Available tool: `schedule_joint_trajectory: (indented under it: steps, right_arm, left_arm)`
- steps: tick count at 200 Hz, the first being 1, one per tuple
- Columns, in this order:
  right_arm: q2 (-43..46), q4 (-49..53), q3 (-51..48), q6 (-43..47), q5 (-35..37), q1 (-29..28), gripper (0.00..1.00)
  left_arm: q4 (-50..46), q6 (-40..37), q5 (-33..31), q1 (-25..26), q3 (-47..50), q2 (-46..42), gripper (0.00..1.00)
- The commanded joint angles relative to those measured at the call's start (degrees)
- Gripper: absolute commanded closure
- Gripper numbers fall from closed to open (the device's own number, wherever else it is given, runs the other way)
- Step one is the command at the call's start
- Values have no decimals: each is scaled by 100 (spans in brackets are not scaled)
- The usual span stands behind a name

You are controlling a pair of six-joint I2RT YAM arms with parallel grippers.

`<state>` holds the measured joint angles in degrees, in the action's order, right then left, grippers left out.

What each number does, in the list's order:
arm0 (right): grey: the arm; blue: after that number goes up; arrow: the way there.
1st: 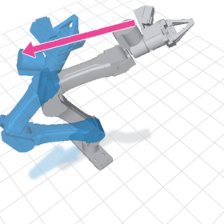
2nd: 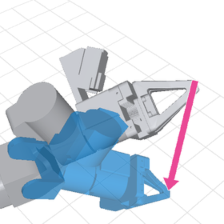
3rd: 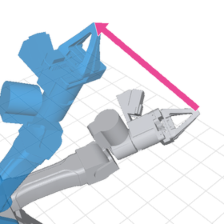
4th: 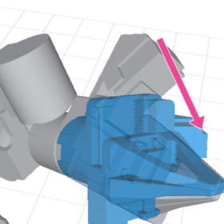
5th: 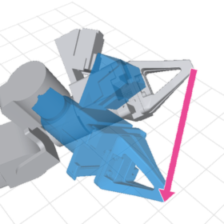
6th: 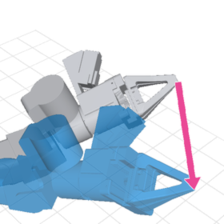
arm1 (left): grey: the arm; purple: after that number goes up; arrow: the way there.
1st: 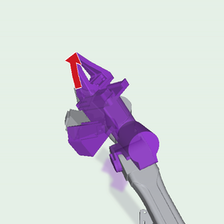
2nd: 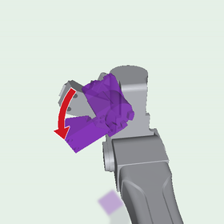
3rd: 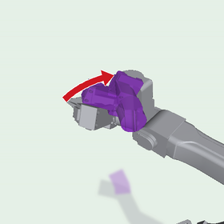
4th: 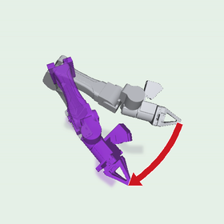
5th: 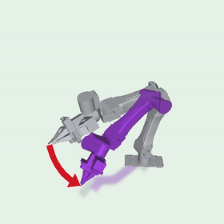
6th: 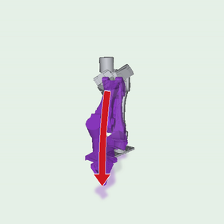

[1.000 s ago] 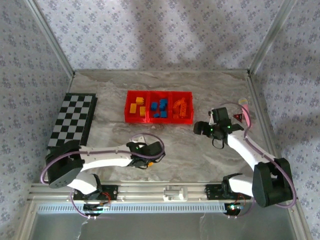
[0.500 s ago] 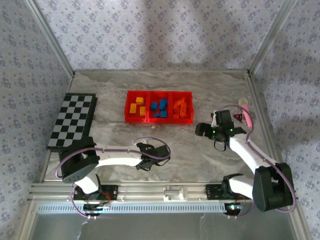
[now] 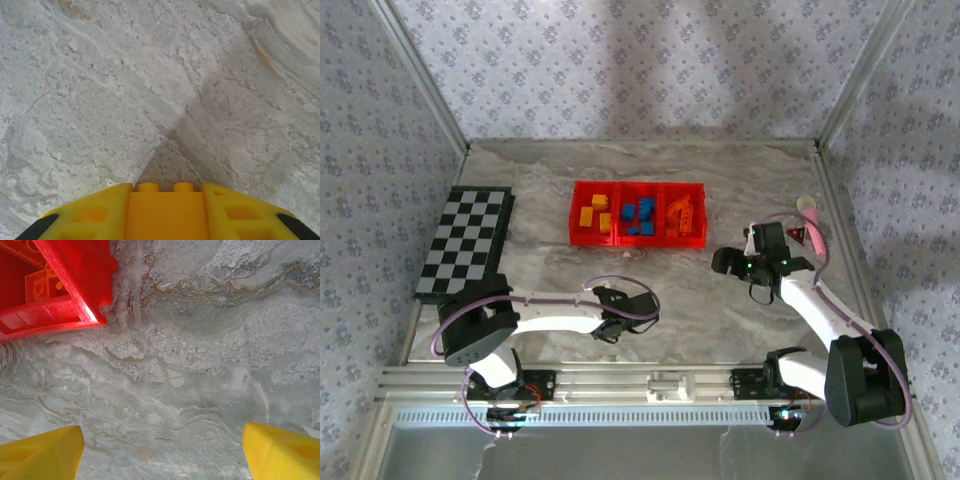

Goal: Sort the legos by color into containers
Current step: Pick up the lego from the middle-left of the table, then place the lego in the container.

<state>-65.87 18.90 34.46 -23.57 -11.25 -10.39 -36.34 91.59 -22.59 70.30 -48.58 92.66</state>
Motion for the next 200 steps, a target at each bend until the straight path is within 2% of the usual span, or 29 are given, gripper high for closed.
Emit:
schedule_joint_trajectory:
  steps: [1,52,67,77,99,118,144,169,200]
  right_arm:
    - [129,5,-62,-48,-44,42,15]
    - [186,30,-79,-49,-27,63,15]
    - [210,53,-71,-40,-10,66,15]
    - [217,75,-72,-26,0,84,15]
    - [210,69,-80,-3,17,107,15]
    - [188,77,-80,19,21,120,15]
    - [186,96,-71,28,17,147,15]
    - [188,128,-71,50,30,176,15]
    - [190,177,-45,88,33,232,15]
  left_arm:
    - [598,220,150,54,148,77,72]
    - [465,61,-192,36,177,-181,80]
    - [324,-326,-364,-47,64,-343,80]
    - [380,-875,-328,-199,-42,-434,79]
    - [146,-2083,62,-799,-487,-514,79]
    - [-349,-3042,35,-1279,-972,-623,79]
    - [-750,-4349,346,-2294,-1636,-638,78]
    - [-1083,-5254,768,-3313,-2354,-351,78]
    - [-1268,-6064,1031,-4106,-3329,319,78]
